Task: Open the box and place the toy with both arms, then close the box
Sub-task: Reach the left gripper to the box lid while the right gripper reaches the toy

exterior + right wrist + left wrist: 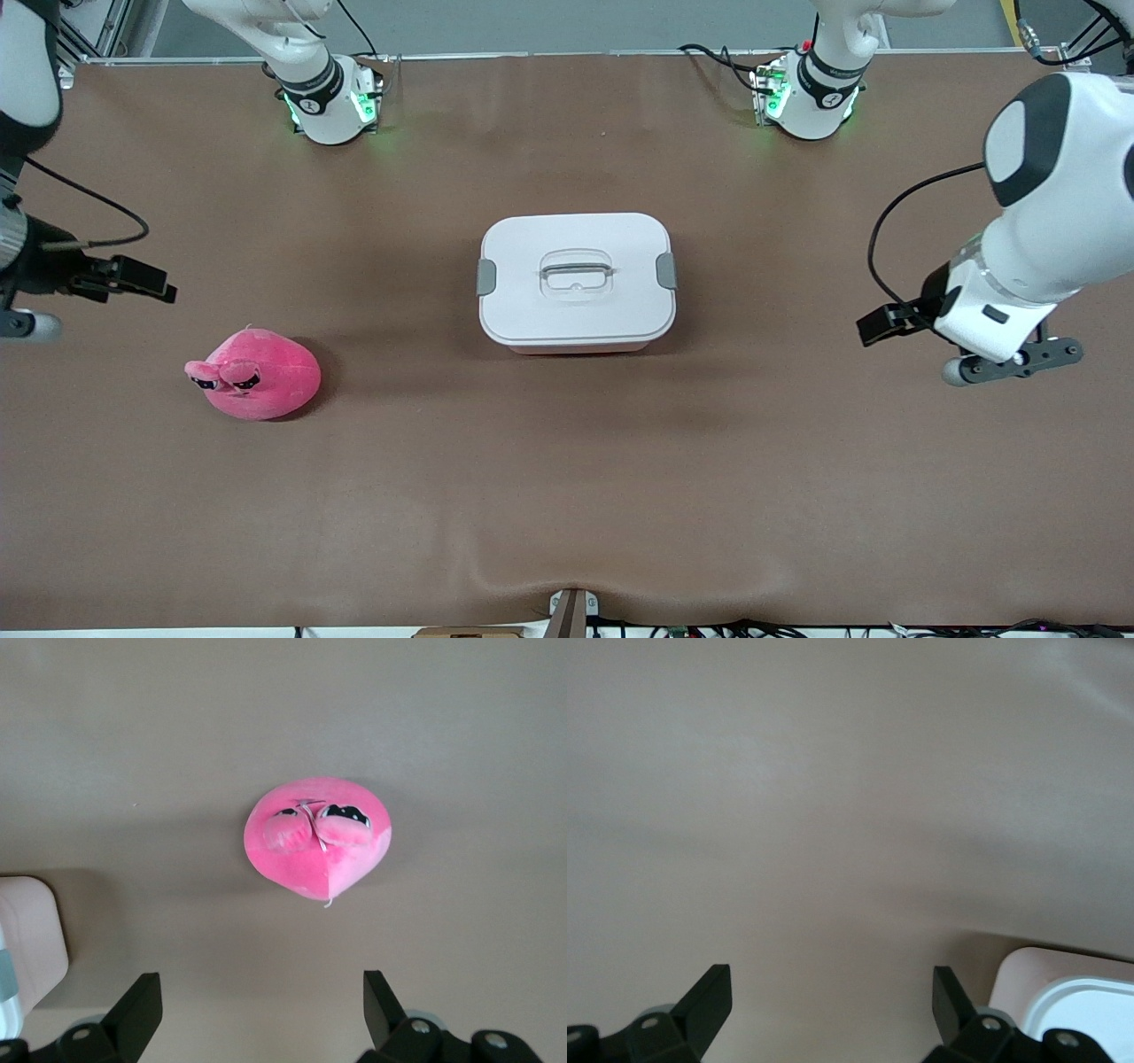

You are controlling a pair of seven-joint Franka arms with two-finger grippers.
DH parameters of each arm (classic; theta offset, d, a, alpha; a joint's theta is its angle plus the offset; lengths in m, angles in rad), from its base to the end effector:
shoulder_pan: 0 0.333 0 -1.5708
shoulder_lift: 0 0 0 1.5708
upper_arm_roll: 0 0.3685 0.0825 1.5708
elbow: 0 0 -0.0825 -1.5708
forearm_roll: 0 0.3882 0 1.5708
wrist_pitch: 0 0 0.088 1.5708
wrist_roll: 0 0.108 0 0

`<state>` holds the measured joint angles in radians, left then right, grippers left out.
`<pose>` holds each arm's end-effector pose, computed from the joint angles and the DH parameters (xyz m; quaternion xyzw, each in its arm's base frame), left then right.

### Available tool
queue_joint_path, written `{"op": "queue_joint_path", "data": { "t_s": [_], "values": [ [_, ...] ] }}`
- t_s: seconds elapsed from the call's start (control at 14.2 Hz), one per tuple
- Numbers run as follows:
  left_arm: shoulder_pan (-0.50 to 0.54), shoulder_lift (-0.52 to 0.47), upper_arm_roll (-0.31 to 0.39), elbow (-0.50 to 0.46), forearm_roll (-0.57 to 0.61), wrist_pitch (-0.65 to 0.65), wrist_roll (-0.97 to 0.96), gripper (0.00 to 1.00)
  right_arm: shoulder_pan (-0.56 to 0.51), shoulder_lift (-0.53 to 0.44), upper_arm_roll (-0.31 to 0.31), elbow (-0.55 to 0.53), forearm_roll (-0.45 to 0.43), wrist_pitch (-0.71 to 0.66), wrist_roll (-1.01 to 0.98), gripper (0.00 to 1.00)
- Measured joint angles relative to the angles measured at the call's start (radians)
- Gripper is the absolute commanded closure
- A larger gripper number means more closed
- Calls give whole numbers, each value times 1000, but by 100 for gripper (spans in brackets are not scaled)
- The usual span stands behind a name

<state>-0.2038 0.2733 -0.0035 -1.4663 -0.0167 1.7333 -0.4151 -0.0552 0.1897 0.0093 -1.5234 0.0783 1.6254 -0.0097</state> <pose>0.6483 -0.1376 0.5731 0.9944 0.1051 -0.0057 0.0073 0.6244 -0.0212 0.5910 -0.9980 0.0220 0.0427 0.0410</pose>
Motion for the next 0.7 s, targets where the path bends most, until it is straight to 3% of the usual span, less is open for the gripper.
{"op": "queue_joint_path", "data": {
  "t_s": [0.7],
  "values": [
    [-170,41,-5,0,-43,3,-372,0,15,96,7,69,-7,34,-3,0]
  ]
}}
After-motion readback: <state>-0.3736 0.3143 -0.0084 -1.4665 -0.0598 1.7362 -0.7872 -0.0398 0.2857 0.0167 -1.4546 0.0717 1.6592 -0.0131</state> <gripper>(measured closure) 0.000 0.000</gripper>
